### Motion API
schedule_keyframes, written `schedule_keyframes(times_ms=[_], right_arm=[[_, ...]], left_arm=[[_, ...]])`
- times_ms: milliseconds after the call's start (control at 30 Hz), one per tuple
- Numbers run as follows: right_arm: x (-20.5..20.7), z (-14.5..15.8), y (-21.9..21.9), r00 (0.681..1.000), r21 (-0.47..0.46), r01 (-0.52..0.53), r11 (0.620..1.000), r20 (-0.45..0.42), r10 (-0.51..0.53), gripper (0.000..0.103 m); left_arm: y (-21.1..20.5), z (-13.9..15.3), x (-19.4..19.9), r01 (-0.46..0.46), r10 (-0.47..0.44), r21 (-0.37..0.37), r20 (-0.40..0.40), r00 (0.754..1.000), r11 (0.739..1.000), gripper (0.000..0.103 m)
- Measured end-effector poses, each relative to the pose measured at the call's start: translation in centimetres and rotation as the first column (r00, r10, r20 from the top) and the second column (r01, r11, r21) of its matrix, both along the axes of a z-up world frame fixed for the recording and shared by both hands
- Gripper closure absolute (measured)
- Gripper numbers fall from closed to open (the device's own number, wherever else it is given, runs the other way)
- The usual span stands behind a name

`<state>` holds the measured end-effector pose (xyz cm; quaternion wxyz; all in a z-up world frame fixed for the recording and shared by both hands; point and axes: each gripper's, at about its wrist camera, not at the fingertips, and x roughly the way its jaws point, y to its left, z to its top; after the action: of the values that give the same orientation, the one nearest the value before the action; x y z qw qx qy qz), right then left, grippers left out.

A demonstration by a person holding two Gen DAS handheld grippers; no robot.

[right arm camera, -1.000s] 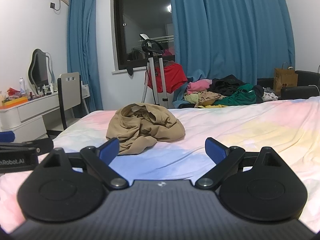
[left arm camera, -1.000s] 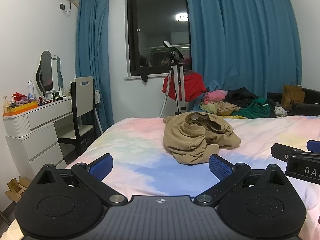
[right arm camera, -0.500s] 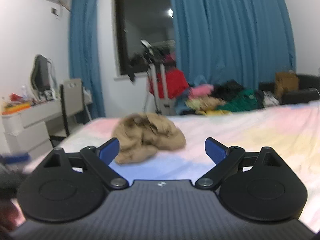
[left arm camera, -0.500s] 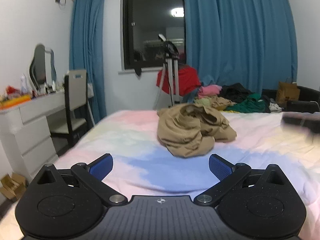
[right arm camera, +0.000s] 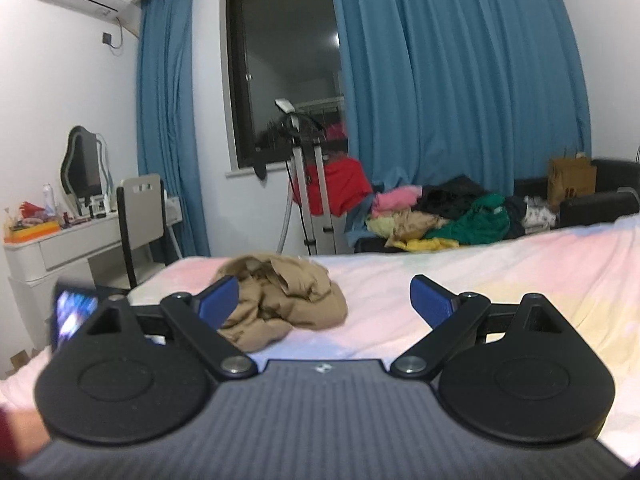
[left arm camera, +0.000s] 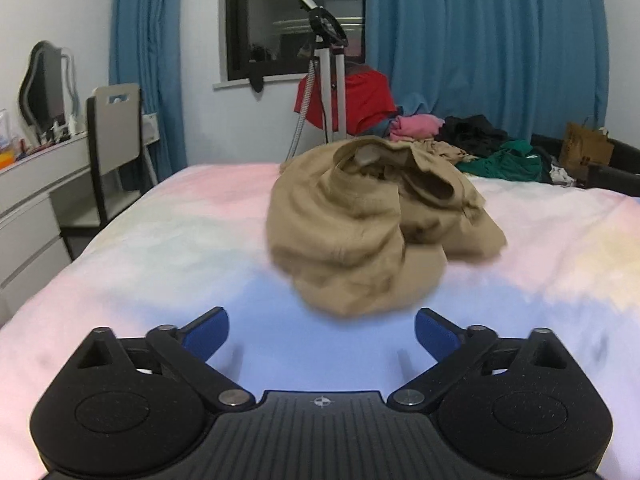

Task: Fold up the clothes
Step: 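Grasp the tan T-shirt with the left tool while the right tool grasps another edge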

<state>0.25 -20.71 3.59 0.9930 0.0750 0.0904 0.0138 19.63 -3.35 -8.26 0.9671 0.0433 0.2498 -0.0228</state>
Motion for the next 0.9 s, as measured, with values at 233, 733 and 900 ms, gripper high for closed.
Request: schedule_keyframes(times_ms=[233,733,900], right_arm=[[3.8,-2.9,-0.4,0.999,0.042,-0.003,0.999,-0.050,0.005,0.009],[5.8,-3.9,0.6,0.999,0.033,0.005,0.999,-0.033,-0.004,0.009],[4.4,-3.3,0.6,0.999,0.066,0.024,0.998,-0.039,-0.021,0.009]], left_arm=[[-2.4,-1.0,8.9,0.035,-0.034,0.119,-0.007,0.999,0.992,0.031],[2.8,5.0,-1.2,0.198,-0.204,0.054,0.149,0.968,0.979,0.092],[5.4,8.5,-8.3,0.275,-0.272,0.013,0.197,0.942,0.961,0.093]])
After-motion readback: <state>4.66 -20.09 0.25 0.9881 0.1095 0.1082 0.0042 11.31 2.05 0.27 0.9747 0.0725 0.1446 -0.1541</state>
